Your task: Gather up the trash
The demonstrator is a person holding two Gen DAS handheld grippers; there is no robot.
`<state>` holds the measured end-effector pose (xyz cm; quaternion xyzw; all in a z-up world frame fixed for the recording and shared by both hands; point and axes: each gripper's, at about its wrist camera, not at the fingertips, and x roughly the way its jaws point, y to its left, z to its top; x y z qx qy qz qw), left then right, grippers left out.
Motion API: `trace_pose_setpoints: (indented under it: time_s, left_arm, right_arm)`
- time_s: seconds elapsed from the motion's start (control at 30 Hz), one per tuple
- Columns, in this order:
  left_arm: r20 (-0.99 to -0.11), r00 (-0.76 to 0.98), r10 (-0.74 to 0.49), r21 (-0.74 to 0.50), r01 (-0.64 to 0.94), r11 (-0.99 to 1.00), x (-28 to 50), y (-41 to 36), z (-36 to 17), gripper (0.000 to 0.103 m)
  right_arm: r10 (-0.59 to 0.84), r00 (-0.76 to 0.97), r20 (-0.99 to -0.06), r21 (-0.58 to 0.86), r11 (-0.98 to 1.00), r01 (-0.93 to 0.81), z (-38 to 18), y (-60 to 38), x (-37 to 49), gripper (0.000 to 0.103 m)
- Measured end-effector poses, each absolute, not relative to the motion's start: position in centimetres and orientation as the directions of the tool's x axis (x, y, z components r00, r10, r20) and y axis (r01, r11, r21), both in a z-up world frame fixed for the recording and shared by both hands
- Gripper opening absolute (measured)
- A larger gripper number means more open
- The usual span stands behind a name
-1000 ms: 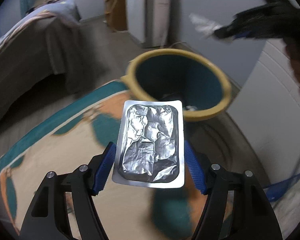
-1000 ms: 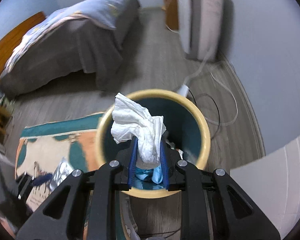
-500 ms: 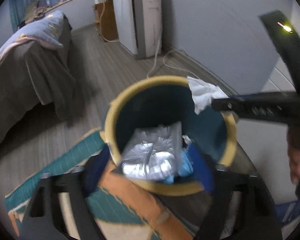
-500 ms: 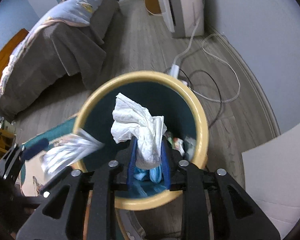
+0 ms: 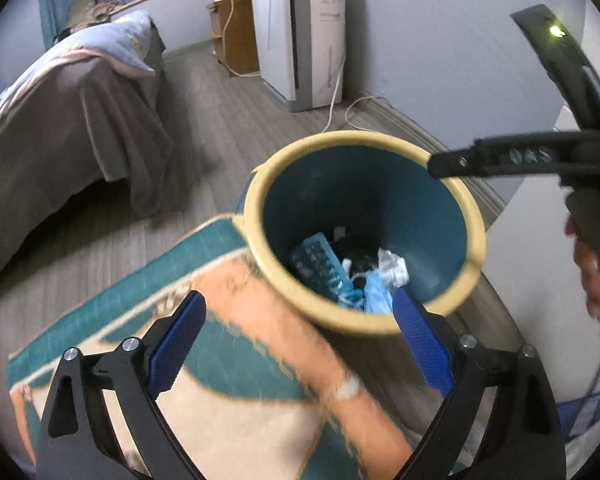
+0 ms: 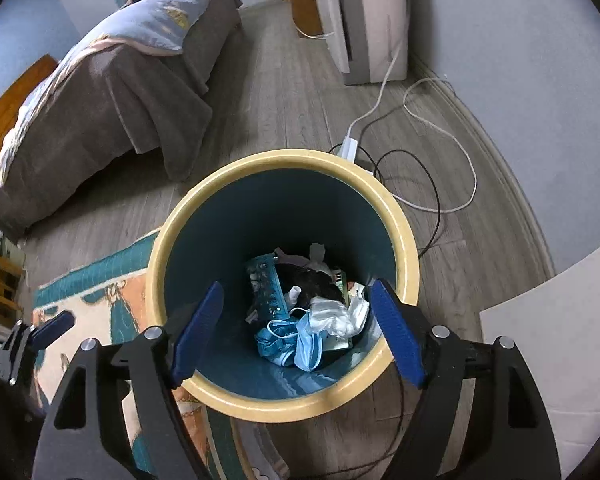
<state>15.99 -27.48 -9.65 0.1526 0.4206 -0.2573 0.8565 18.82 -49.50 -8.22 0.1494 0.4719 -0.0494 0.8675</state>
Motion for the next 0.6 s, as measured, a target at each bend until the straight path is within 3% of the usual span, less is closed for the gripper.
trace_pose_setpoints:
  time_s: [0.1, 0.2, 0.43, 0.6]
  left_arm:
    - [-0.804, 0.518, -0.292, 0.058, 0.556, 0.829, 14.1, -26.3, -8.2, 0.094]
    - [-0.798, 0.535, -0.278, 0.067, 0.537, 0.841, 13.0, -25.0, -5.7, 0.095]
    - [-0.732, 0.622, -0.278, 0.045, 0.452, 0.891, 8.6, -22.0, 1.9, 0.098]
    - [-0.668, 0.694, -0.267, 0.071, 0.417, 0.906, 4.7, -21.1, 4.5, 0.098]
  right_arm:
    - [0.033, 0.559, -0.828, 0.180, 0.961, 0.211, -7.1, -48.7, 18.1, 0.081]
    - [0.001, 0.588, -0.809, 0.141, 0.971, 0.191, -5.0, -47.6, 16.2, 0.098]
    - [-0.050, 0.617, -0.785, 0.128, 0.962, 0.240, -1.3, -46.0, 10.6, 0.097]
    - [-0.100, 0.655, -0.749, 0.107, 0.958, 0.268, 0.2, -45.6, 5.9, 0.097]
